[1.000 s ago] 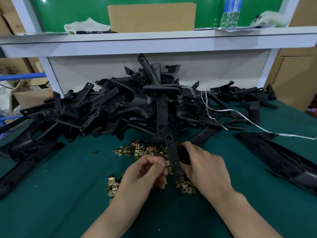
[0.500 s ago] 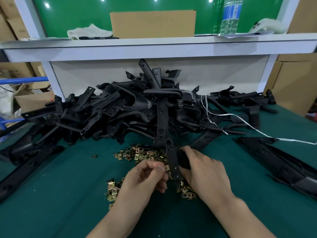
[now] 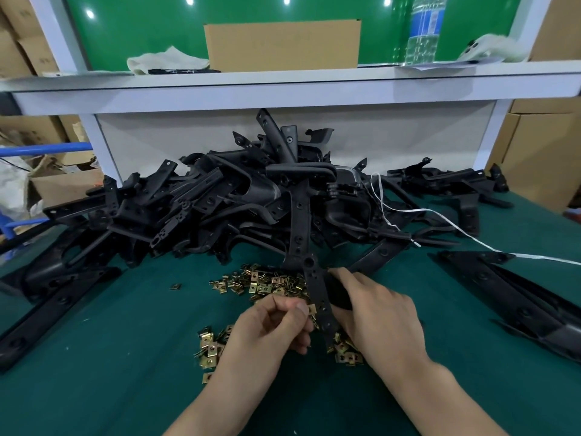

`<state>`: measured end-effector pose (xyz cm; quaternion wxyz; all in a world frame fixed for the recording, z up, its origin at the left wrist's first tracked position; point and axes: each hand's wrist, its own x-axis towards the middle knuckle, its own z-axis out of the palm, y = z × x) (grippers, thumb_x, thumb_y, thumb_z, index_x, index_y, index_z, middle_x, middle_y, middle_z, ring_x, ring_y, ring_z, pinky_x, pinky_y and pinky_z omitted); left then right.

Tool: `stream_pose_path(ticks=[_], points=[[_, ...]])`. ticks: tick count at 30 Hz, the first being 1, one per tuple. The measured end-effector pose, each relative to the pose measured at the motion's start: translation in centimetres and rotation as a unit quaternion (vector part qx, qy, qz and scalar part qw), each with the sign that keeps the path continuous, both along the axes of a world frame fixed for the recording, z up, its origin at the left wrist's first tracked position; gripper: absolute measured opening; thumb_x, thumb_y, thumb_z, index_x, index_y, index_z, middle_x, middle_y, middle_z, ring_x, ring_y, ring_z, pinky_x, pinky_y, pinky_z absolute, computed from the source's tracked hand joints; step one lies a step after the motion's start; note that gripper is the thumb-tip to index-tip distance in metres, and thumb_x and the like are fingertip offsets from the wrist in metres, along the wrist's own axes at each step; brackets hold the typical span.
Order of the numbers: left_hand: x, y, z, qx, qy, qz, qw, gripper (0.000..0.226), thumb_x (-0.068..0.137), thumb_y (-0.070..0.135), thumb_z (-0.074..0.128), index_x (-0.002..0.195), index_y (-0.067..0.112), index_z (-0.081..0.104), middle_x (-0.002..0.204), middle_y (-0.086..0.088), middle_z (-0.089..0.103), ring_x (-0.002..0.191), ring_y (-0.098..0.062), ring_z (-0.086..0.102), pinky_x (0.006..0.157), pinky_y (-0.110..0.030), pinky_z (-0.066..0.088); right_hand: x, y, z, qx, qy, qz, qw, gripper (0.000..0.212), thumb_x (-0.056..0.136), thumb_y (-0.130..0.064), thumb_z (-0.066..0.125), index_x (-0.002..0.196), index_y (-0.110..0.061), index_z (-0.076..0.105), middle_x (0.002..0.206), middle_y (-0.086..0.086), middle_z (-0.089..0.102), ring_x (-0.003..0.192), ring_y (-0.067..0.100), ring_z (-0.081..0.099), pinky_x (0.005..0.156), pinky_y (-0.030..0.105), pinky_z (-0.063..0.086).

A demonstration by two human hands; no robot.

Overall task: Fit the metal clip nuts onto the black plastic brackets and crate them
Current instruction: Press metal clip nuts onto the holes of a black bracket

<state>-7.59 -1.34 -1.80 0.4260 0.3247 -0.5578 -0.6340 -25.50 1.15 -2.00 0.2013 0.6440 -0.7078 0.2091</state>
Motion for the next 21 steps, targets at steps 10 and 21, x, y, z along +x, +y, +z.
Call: stream_pose_path(ticks=[10, 21], points=[[-0.54, 0.47, 0.35, 0.003, 0.004, 0.038, 0.999, 0.017, 0.082, 0.031, 0.072, 0.08, 0.014, 0.074, 0.074, -0.005, 0.069, 0.064, -0.015, 0.063, 0.062, -0.022, 0.053, 0.41, -0.2, -0.07, -0.057, 0.01, -0.026, 0.998, 0.056, 0.058, -0.039, 0.095, 0.106, -0.028, 0.069, 0.069, -0.01, 0.06, 0.053, 0.014, 0.06, 0.043, 0.025, 0.035], [-0.85, 1.0, 0.87, -0.031, -0.028, 0.078, 0.996, 0.013, 0.092, 0.02, 0.067, 0.093, 0.008, 0.069, 0.068, 0.002, 0.068, 0.06, -0.01, 0.062, 0.06, -0.018, 0.052, 1.0, -0.09, -0.03, -0.052, -0.017, -0.028, 0.998, 0.054, 0.06, -0.036, 0.095, 0.107, -0.026, 0.07, 0.072, -0.01, 0.064, 0.055, 0.013, 0.062, 0.043, 0.024, 0.036]])
